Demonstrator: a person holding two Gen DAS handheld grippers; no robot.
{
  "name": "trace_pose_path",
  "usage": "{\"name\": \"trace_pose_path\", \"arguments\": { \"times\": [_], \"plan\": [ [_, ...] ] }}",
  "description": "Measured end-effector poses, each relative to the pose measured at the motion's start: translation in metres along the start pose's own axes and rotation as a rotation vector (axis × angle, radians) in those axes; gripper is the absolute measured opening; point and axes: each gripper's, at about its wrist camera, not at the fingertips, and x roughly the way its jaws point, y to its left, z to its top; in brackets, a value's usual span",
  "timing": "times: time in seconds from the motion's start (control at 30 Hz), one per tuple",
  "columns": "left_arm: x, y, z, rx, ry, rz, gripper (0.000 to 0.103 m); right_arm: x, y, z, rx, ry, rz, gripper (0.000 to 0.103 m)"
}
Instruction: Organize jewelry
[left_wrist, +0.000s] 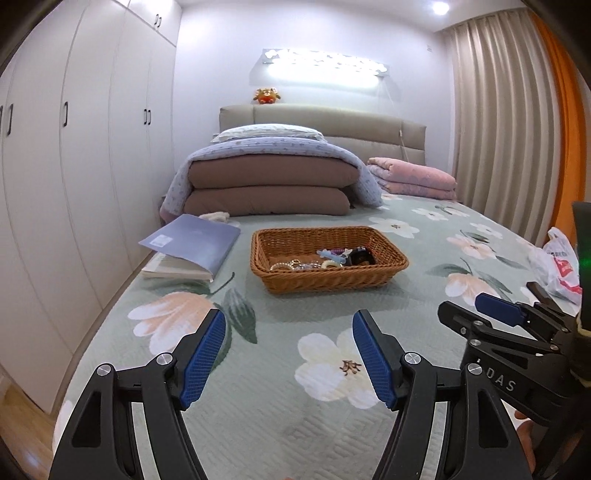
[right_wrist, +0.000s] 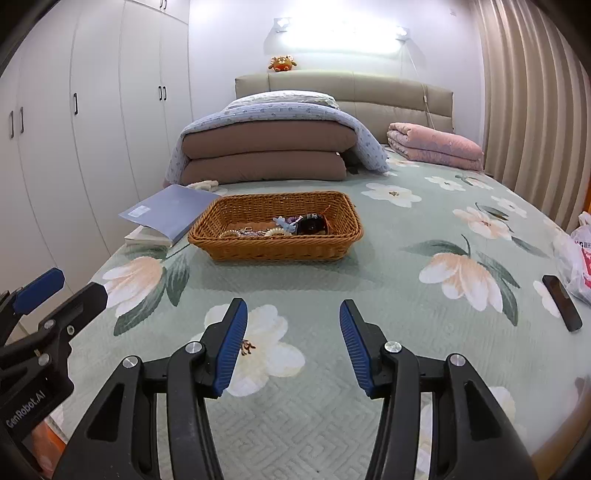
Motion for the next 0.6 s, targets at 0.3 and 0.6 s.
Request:
{"name": "trace_pose_path", "arguments": {
  "times": [0.3,0.6],
  "plan": [
    [-0.0015,-0.0003,-0.0056,-0.011,0.017,-0.003,0.073,-0.0060,-0.0001,-0.0011,0.007,-0.006,-0.002,0.064],
    [-0.0066,-0.0028,-0.0054,-0.006,0.008,-0.011,0.073,-0.0084,0.0003,-0.0021,0.010,-0.006,0.002,0.064]
  ]
}}
